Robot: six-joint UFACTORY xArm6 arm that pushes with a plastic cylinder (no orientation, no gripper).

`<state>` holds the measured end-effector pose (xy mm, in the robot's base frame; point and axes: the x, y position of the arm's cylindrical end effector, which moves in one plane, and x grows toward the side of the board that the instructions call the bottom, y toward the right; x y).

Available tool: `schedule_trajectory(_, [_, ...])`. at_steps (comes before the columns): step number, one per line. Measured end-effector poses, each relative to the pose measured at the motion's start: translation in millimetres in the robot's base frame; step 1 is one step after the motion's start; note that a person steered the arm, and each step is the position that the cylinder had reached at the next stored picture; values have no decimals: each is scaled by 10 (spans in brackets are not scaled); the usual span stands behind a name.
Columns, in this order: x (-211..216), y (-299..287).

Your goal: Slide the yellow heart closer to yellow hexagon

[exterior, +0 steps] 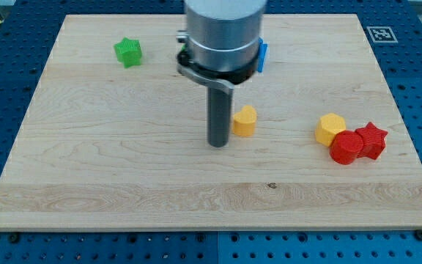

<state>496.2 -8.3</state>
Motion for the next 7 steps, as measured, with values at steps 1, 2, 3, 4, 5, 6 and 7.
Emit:
schedule_trajectory(1, [-367,-48])
schedule_trajectory(2, [-376,173])
schedule_trajectory(3, [-235,268])
schedule_trajectory(4, [-121,517])
schedule_trajectory(5, [-105,877])
schedule_trajectory(6, [-105,1298])
schedule_trajectory(7, [-104,1493])
